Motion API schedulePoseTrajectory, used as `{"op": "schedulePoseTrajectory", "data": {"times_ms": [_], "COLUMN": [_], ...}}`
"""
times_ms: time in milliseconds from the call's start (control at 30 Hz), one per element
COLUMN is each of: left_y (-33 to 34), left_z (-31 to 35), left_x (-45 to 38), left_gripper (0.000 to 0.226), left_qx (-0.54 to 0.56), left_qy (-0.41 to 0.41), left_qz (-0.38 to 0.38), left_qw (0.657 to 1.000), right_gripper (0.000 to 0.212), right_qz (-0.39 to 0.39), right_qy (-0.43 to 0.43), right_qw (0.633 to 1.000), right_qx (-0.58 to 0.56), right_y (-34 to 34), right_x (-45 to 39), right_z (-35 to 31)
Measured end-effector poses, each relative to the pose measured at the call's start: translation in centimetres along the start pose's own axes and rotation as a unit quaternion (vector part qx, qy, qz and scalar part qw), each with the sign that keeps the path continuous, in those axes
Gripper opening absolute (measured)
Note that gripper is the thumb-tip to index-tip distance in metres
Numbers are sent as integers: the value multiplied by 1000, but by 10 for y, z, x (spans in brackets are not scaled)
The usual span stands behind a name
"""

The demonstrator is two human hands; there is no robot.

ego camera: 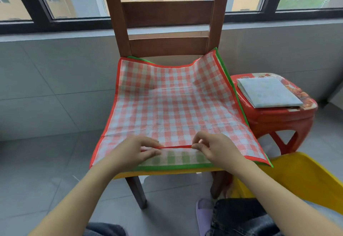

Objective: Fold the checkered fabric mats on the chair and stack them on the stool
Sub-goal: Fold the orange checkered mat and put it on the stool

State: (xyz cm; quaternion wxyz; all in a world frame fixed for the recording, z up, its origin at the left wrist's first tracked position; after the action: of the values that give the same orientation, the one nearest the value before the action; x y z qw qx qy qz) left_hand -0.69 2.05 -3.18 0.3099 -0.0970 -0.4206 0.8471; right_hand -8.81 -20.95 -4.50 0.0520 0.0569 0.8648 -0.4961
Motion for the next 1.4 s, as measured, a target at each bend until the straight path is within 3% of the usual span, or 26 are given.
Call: {"op": "schedulePoseTrajectory", "data": {"times_ms": [133, 267, 400, 533, 700, 867, 933, 1000, 1100, 1400], "left_y": [-24, -52, -73, -90, -94, -79, -72, -65, -59, -36], "left_z": [-6, -13, -16, -10, -15, -41, -50, -60, -75, -120], "left_x": [13, 29, 45, 53, 35, 0, -11, -20, -32, -51], "left_gripper": [17, 9, 61, 68, 21, 24, 25, 22, 18, 13], "left_qx": [-1, 39, 74, 117, 75, -1, -37, -58, -71, -15], "left_qy": [-29, -61, -66, -72, -122, -190, -215, -244, -279, -345], "left_qz": [43, 59, 54, 64, 153, 224, 236, 247, 256, 302], "left_qw": [999, 996, 994, 988, 978, 956, 947, 936, 923, 889], "right_gripper": [9, 9, 7, 8, 17, 10, 16, 10, 13, 17], "right_qz": [93, 107, 87, 55, 107, 254, 253, 239, 156, 84], "right_qy": [-2, 0, 4, 4, -31, -74, -68, -63, -24, 30], "right_qw": [995, 993, 993, 991, 976, 929, 934, 947, 971, 993], "right_qx": [28, 49, 75, 123, 188, 259, 243, 203, 180, 76], "right_y": [-16, -37, -57, -79, -90, -53, -30, -9, 11, 59], "right_x": [0, 1, 6, 9, -19, -81, -101, -118, -137, -151], "right_z": [-4, -9, -15, -30, -50, -39, -30, -20, -11, 12]}}
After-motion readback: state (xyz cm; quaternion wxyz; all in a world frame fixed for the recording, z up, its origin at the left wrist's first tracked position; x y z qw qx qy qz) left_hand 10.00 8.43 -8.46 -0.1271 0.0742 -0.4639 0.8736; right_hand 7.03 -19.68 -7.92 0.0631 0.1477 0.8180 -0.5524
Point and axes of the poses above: each hand's wrist, its own x-axis away from the middle knuckle, its own y-axis out of the palm, z = x × y, the point moved 1 cm from there along -x, towards the middle knuckle, and after that the axes turned 4 degrees about z, right-handed, at the moved point
